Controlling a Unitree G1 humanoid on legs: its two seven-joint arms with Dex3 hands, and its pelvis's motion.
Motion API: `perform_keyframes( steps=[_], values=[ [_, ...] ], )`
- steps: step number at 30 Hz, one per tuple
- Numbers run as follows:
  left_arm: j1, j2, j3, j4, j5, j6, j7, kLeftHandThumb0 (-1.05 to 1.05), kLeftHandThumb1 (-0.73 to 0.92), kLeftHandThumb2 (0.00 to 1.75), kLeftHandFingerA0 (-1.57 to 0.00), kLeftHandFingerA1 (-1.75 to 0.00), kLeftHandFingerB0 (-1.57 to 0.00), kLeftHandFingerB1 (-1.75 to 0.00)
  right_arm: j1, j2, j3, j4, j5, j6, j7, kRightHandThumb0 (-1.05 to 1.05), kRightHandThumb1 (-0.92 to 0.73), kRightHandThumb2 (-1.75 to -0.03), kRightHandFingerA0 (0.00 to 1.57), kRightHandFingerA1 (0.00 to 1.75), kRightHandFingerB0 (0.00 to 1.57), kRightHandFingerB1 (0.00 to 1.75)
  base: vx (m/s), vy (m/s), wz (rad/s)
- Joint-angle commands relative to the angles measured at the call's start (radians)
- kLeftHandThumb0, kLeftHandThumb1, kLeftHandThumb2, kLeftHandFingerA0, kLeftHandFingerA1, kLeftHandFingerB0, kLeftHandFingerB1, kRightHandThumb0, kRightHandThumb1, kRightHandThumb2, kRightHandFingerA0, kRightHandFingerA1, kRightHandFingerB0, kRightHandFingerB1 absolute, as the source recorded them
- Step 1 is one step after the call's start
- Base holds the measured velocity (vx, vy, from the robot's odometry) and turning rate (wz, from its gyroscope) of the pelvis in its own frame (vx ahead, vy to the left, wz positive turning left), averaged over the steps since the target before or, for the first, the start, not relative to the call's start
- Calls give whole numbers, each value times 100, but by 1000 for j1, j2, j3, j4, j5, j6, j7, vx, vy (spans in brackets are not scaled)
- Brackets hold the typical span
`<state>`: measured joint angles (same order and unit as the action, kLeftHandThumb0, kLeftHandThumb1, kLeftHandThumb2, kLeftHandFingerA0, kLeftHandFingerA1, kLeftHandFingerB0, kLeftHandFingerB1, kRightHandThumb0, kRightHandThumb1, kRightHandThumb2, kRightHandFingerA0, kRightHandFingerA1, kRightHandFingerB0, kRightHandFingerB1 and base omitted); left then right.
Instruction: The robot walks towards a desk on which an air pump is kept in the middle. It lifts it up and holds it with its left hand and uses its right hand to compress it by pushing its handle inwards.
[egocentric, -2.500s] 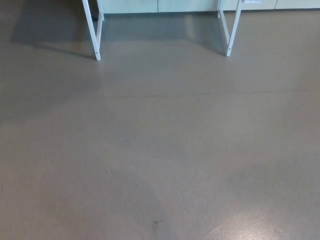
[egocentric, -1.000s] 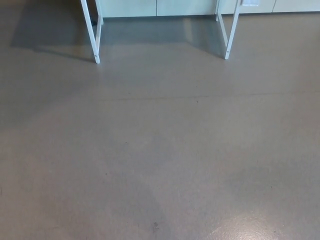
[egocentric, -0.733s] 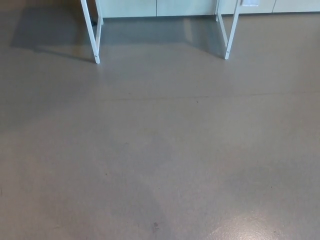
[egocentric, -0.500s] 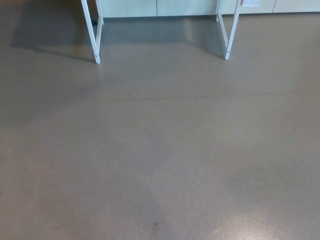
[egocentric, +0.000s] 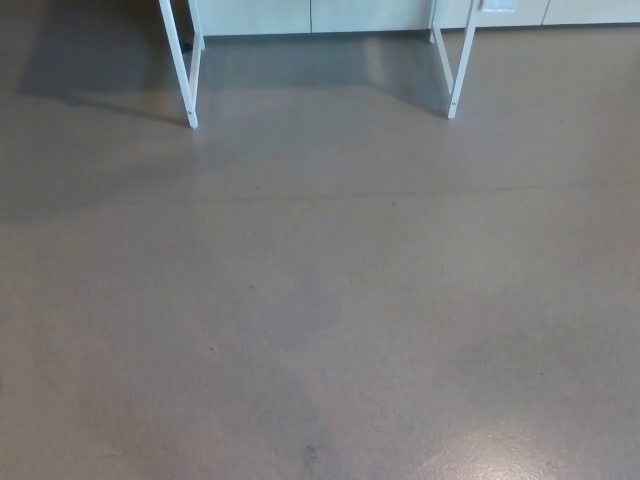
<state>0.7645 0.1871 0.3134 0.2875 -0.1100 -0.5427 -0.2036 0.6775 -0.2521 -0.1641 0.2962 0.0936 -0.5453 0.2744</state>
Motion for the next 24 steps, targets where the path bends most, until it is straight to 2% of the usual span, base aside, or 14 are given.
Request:
perform_keyframes(
  steps=[1,7,13,17,24],
  values=[
    [23,-2,15,11,-25,23,-8,-11,72,61,-38,-38,-31,-35,-1,22,9,46,-9,-46,1,-30,-72,-61,48,42,36,37,0,0,0],
    [59,-14,27,68,-22,-29,-10,-13,72,60,-39,-38,-32,-37,42,36,17,65,2,-66,24,-31,-73,-62,48,41,38,37,0,0,0],
    [62,-2,38,171,-15,-67,-15,-11,72,62,-41,-39,-32,-36,53,56,35,162,-59,-129,-18,-30,-71,-62,50,43,37,38,0,0,0],
    [71,-4,49,197,-29,-108,-28,-8,72,61,-41,-39,-34,-36,39,60,47,223,-91,-129,-43,-31,-71,-62,51,40,38,36,0,0,0],
    [66,-8,53,207,-37,-120,-35,-9,73,61,-41,-38,-34,-36,31,66,51,245,-89,-163,-50,-32,-72,-62,50,41,37,37,0,0,0]
  ],
)
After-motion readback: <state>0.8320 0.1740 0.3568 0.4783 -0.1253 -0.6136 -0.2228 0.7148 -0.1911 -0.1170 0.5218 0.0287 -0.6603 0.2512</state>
